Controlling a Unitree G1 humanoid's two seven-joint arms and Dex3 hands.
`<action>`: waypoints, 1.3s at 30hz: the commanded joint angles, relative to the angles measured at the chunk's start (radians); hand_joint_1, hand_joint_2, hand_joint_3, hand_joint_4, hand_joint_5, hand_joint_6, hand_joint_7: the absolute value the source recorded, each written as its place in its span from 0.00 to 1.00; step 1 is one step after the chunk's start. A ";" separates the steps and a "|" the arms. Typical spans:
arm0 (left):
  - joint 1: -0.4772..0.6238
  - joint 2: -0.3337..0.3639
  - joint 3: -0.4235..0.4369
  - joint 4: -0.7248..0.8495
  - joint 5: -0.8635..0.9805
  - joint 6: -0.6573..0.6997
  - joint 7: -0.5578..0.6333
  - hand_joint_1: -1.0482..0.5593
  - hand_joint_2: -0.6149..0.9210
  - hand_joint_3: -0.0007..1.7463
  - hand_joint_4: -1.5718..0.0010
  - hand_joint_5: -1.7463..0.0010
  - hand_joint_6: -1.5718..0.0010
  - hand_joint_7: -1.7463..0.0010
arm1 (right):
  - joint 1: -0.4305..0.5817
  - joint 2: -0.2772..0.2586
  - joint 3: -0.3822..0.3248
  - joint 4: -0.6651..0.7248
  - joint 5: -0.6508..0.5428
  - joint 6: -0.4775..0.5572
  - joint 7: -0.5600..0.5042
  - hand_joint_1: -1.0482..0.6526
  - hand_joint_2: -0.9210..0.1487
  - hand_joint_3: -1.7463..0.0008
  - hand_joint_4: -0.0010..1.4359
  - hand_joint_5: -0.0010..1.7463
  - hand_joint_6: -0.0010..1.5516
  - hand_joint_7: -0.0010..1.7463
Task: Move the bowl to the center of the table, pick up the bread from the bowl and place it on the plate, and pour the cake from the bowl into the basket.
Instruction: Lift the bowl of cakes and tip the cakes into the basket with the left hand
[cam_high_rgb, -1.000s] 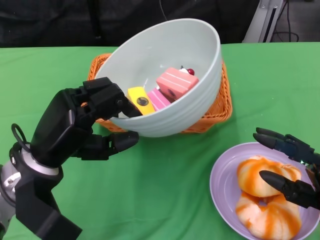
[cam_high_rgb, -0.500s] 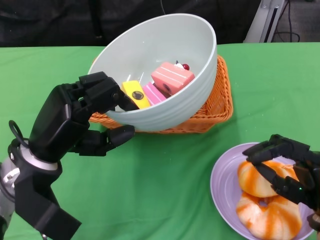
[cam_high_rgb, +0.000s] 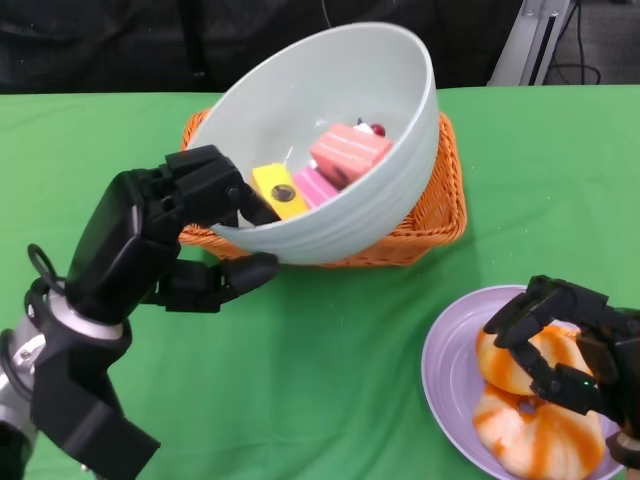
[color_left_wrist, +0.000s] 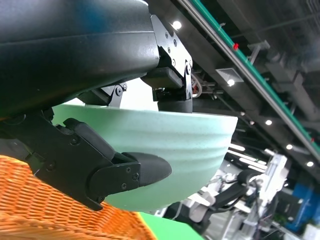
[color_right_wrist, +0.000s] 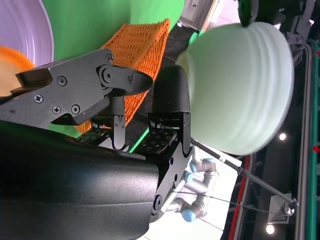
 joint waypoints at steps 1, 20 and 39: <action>-0.031 -0.014 -0.024 0.019 -0.160 -0.016 -0.098 0.48 1.00 0.26 0.59 0.00 0.55 0.21 | -0.012 -0.011 -0.028 0.019 -0.046 -0.017 -0.018 0.59 0.23 0.60 0.58 0.70 0.46 0.73; -0.051 -0.122 0.024 -0.053 -0.644 0.203 -0.652 0.56 1.00 0.29 0.59 0.02 0.59 0.15 | -0.032 -0.003 -0.045 0.073 -0.121 -0.042 -0.056 0.60 0.26 0.57 0.61 0.65 0.49 0.69; -0.146 -0.209 0.137 0.085 -0.654 0.250 -0.767 0.56 1.00 0.25 0.60 0.00 0.59 0.14 | -0.055 -0.004 -0.054 0.121 -0.179 -0.077 -0.106 0.62 0.40 0.41 0.63 0.65 0.50 0.70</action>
